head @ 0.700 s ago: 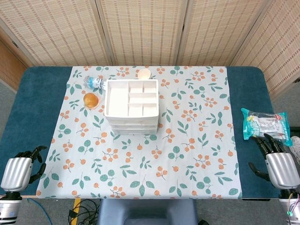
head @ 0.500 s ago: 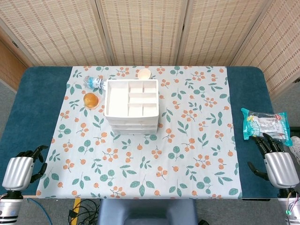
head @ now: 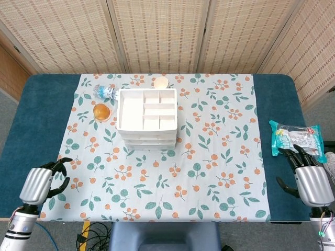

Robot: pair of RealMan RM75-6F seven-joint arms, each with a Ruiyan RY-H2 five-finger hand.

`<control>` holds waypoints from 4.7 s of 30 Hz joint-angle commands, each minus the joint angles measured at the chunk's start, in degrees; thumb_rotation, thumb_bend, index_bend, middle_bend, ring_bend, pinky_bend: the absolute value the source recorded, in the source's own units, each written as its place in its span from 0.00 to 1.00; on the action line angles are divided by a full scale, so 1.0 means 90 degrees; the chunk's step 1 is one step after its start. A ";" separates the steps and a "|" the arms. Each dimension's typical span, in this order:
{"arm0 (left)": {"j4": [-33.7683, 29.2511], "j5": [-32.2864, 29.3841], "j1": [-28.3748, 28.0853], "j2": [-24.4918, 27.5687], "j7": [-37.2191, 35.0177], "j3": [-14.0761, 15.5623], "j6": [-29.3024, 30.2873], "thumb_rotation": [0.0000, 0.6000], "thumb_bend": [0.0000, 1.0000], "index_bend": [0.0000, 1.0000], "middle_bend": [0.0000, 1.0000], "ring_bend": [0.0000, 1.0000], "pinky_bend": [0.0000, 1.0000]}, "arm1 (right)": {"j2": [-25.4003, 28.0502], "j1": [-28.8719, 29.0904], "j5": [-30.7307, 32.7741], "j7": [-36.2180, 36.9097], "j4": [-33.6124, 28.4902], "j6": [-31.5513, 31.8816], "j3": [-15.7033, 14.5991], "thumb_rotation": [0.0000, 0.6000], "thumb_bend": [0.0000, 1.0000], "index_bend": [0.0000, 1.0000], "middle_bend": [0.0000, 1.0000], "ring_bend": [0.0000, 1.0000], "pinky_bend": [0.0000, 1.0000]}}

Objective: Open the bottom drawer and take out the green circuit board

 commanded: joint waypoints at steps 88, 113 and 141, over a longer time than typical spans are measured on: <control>0.2099 -0.3536 -0.2833 -0.4516 -0.2305 -0.2033 -0.3787 1.00 0.44 0.03 0.94 1.00 1.00 | 0.0088 0.0075 0.0721 0.0080 0.0168 -0.0221 0.0198 1.00 0.29 0.14 0.22 0.13 0.21; 0.2139 -0.3431 -0.2817 -0.4445 -0.2941 -0.2206 -0.4104 1.00 0.45 0.15 0.92 0.99 1.00 | 0.0110 0.0045 0.0708 -0.0093 0.0026 -0.0137 0.0208 1.00 0.29 0.14 0.22 0.13 0.21; 0.1760 -0.2829 -0.2510 -0.4202 -0.3540 -0.1836 -0.4006 1.00 0.45 0.17 0.92 0.99 1.00 | 0.0105 0.0045 0.0715 -0.0281 -0.0106 -0.0156 0.0191 1.00 0.29 0.14 0.22 0.13 0.21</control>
